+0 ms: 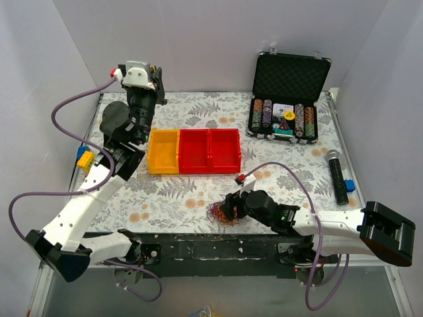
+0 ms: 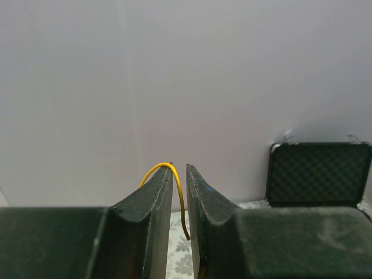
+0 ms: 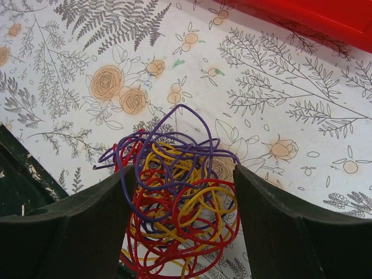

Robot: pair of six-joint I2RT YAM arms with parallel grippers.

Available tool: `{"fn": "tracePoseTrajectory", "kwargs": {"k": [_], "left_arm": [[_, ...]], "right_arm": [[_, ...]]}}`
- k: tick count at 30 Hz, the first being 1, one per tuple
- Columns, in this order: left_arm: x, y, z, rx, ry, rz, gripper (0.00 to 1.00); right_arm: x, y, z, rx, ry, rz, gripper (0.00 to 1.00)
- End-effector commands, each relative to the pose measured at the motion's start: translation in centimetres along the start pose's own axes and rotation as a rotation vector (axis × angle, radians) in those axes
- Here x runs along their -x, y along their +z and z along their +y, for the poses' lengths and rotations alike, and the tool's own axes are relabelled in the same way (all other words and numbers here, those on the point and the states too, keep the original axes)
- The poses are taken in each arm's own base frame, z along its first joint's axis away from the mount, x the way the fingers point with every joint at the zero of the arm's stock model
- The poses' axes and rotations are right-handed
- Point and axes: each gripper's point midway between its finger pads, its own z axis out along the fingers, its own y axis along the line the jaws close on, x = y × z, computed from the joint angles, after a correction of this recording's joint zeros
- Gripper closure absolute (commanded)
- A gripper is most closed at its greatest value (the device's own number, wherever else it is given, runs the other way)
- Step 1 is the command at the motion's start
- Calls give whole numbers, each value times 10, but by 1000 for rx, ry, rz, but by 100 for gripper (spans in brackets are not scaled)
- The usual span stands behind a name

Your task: Untangle the cables

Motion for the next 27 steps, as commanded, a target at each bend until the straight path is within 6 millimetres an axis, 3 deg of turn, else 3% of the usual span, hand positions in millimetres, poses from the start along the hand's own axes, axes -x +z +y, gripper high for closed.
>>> {"fn": "tracePoseTrajectory", "kwargs": {"k": [1, 4, 9, 15, 22, 27], "left_arm": [[-36, 14, 28, 55, 23, 53, 84], [-58, 21, 50, 96, 43, 94, 84], [-63, 24, 59, 98, 54, 97, 84], [-45, 20, 44, 7, 28, 65, 82], [-4, 23, 29, -72, -29, 1, 78], [3, 31, 32, -50, -20, -24, 78]], "right_arm": [[7, -4, -1, -2, 12, -41, 24], [8, -7, -1, 4, 16, -48, 24], [6, -11, -3, 4, 19, -51, 24], [5, -12, -5, -1, 27, -55, 24], [4, -10, -5, -5, 27, -51, 24], [4, -9, -4, -1, 27, -51, 24]]}}
